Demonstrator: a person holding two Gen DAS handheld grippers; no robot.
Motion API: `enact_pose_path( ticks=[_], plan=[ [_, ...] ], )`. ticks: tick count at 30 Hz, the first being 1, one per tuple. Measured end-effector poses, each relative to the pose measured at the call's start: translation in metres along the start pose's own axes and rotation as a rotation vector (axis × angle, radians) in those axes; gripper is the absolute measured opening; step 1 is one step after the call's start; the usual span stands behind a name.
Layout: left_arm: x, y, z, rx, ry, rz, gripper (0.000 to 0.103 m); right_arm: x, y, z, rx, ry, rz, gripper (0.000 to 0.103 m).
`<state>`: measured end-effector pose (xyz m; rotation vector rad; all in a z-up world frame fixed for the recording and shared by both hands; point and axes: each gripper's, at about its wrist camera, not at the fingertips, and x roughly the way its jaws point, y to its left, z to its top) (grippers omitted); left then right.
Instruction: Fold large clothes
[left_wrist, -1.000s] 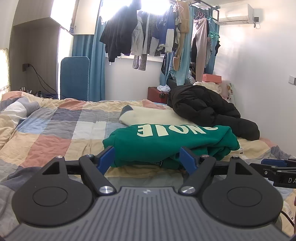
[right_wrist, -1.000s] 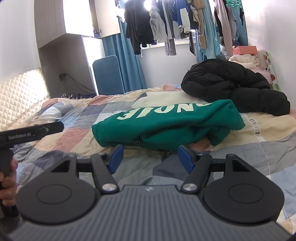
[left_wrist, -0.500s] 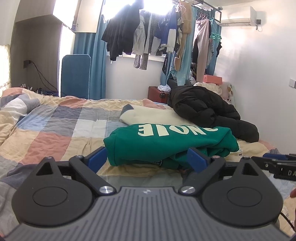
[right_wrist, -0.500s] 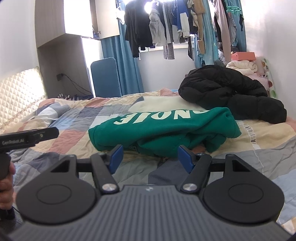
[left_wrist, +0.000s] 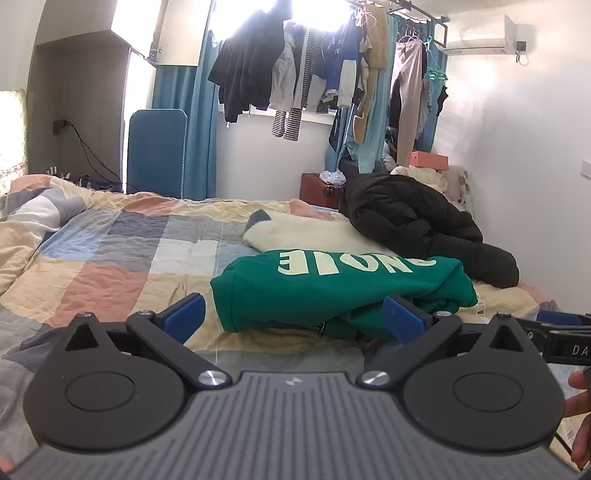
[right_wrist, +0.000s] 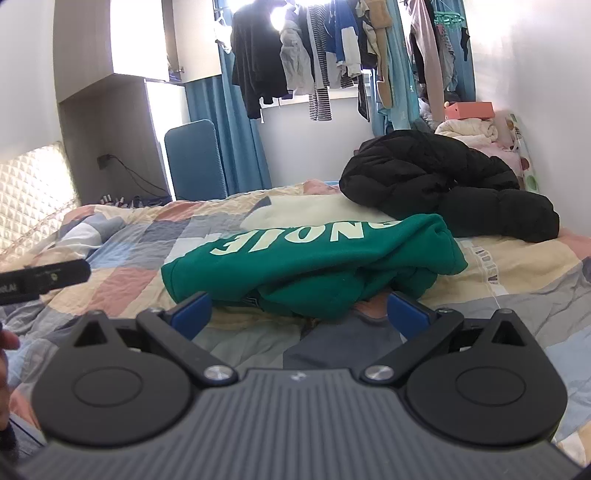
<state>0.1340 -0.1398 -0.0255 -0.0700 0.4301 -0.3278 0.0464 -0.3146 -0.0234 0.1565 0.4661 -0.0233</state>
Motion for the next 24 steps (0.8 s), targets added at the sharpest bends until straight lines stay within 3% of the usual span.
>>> enact_pose_path(
  ticks=[24],
  plan=[
    [-0.0039,0.0027,0.001,0.004,0.029,0.02,0.103,-0.0072,0.005,-0.0007,-0.017,0.004,-0.016,0.103]
  ],
)
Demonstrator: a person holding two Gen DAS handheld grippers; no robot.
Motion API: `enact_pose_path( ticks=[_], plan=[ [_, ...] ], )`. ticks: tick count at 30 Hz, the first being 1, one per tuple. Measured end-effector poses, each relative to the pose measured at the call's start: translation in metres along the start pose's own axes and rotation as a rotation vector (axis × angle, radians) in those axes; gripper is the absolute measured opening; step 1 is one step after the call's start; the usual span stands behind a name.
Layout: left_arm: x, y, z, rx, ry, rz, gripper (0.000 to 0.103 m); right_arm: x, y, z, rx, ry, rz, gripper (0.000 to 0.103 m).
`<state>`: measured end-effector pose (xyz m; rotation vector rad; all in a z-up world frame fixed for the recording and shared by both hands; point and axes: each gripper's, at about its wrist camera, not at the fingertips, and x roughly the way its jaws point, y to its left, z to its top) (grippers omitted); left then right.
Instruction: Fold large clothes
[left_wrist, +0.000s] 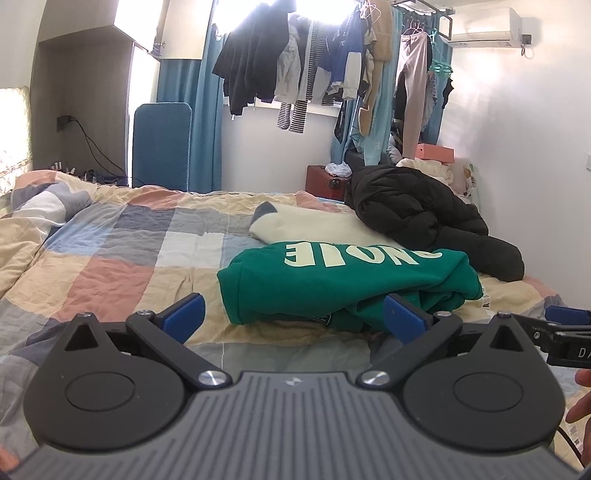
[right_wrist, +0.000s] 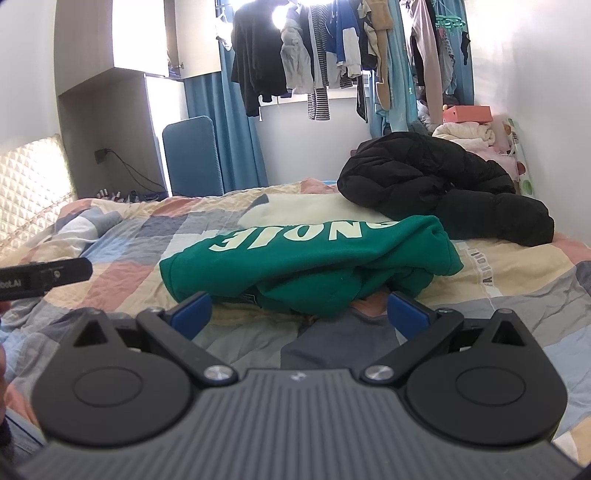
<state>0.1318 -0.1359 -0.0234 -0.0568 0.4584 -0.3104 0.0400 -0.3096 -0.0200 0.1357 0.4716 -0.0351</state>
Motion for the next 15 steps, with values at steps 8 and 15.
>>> enact_pose_path(
  ticks=[8,15],
  plan=[
    [-0.0015,-0.0013,0.0004,-0.009,0.001,0.005,0.103,-0.0023,0.003,-0.001,-0.008,-0.005,-0.003,0.103],
    [-0.0022,0.0,0.0007,-0.013,0.0,0.007,0.103,-0.0035,0.0053,0.0004,-0.013,-0.005,-0.004,0.103]
  ],
)
